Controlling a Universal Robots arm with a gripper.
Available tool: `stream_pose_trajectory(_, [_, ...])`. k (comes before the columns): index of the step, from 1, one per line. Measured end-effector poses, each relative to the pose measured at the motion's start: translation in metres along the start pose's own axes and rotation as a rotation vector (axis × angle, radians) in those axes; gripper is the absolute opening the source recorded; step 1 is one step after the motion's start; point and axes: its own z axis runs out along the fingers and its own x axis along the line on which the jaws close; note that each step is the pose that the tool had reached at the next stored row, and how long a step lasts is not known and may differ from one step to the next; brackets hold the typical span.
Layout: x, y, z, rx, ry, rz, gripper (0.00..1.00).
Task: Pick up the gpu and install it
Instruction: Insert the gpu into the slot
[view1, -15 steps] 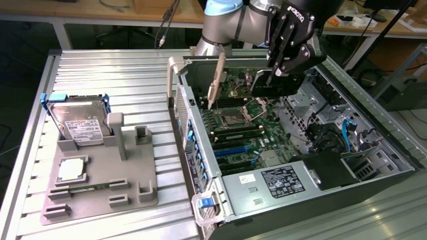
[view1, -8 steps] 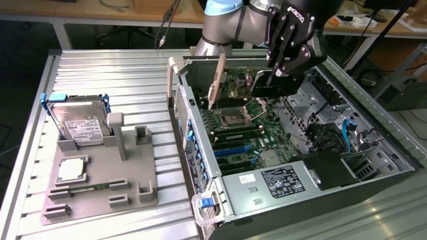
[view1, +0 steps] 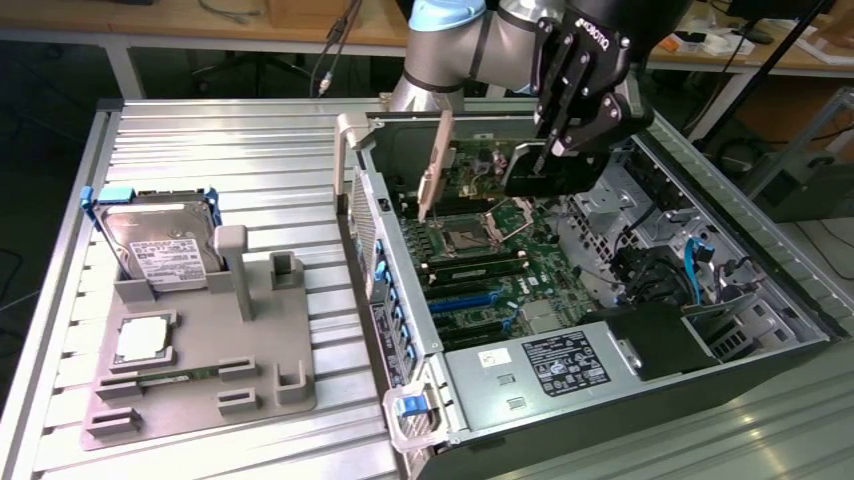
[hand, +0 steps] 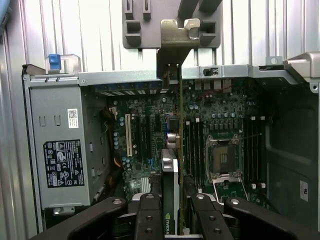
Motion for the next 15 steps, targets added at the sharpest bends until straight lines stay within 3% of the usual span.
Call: stream_pose_trajectory(15, [-0.0001,-0.0051,0.0083,0.0000,0.0000,-0.001,0.27])
